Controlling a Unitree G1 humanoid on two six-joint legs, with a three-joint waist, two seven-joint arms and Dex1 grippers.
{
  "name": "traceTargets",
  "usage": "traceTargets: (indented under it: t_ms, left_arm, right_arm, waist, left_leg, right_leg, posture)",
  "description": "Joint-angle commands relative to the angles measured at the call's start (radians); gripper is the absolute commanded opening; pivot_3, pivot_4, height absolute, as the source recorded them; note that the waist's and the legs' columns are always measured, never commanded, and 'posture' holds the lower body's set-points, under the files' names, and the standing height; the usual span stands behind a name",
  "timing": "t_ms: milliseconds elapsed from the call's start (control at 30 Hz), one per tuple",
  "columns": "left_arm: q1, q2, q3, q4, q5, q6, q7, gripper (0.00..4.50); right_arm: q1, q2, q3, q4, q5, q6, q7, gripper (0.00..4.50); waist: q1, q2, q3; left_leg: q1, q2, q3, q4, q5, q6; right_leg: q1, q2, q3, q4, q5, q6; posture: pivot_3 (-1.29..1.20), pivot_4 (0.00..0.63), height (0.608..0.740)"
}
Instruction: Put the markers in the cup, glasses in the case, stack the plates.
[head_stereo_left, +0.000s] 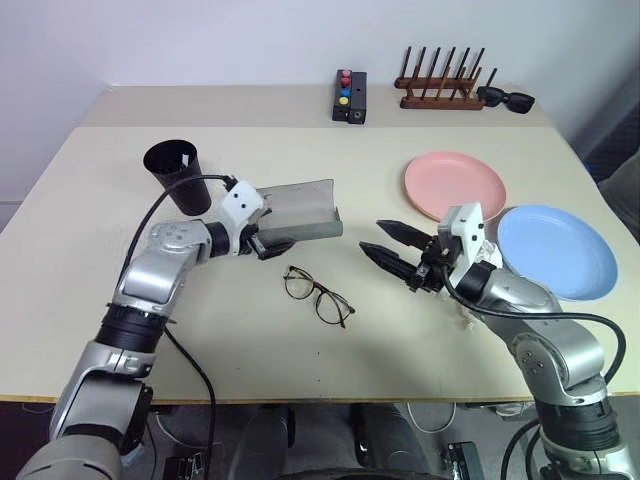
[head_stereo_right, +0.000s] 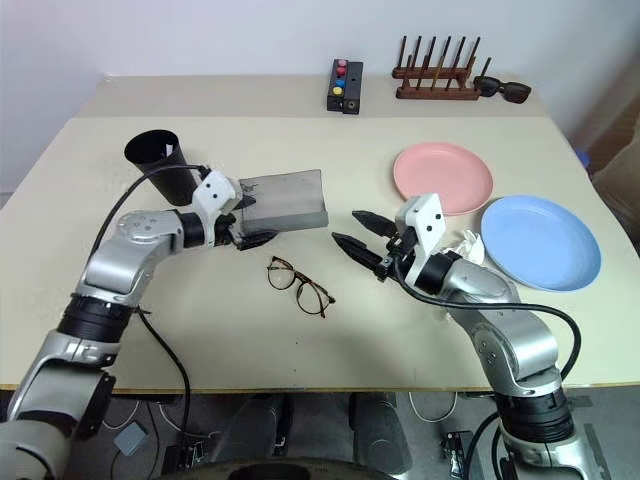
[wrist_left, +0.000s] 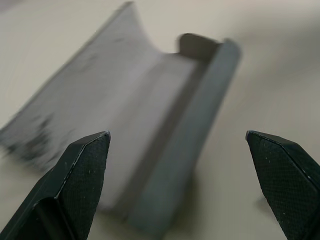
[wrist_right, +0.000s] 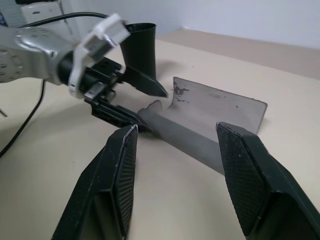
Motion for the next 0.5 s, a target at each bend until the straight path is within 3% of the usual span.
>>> traceTargets:
  t_ms: [33,200,300,367,500]
  left_arm:
    - [-0.065,-0.007,-0.044,0.071,0.052,0.002,-0.027,4.44]
    - [-0.111,-0.024,-0.067,0.127,0.053,0.049,-0.088,4.44]
    - [-0.127,-0.036,-0.068,0.162,0.071,0.046,-0.088,3.62]
    - [-0.138,-0.046,-0.067,0.184,0.085,0.027,-0.082,2.69]
    - [-0.144,-0.059,-0.058,0.203,0.094,0.024,-0.087,2.69]
  right_arm:
    - [-0.019,0.008,-0.004,-0.050,0.002,-0.008,-0.012,2.53]
    - [0.001,0.011,-0.005,-0.069,0.002,-0.009,-0.026,2.53]
    - [0.000,0.013,-0.004,-0.067,0.001,-0.010,-0.030,2.53]
    - [-0.001,0.014,-0.002,-0.062,-0.002,-0.014,-0.029,2.53]
    - [-0.001,0.016,-0.001,-0.052,-0.007,-0.024,-0.023,2.53]
  waist:
    - [-0.001,0.000,0.000]
    - [-0.005,0.000,0.000]
    - [-0.002,0.000,0.000]
    - [-0.001,0.000,0.000]
    - [-0.001,0.000,0.000]
  left_leg:
    - [0.000,0.000,0.000,0.000,0.000,0.000]
    - [0.000,0.000,0.000,0.000,0.000,0.000]
    - [0.000,0.000,0.000,0.000,0.000,0.000]
    - [0.000,0.000,0.000,0.000,0.000,0.000]
    - [0.000,0.000,0.000,0.000,0.000,0.000]
  right_leg:
    - [0.000,0.000,0.000,0.000,0.000,0.000]
    - [0.000,0.001,0.000,0.000,0.000,0.000]
    - [-0.001,0.001,0.000,0.000,0.000,0.000]
    - [-0.001,0.001,0.000,0.000,0.000,0.000]
    - [-0.001,0.000,0.000,0.000,0.000,0.000]
  posture:
    - [0.00,0.150,0.735]
    - [0.00,0.150,0.735]
    - [0.00,0.150,0.735]
    - [0.00,0.150,0.735]
    - [0.00,0.150,0.735]
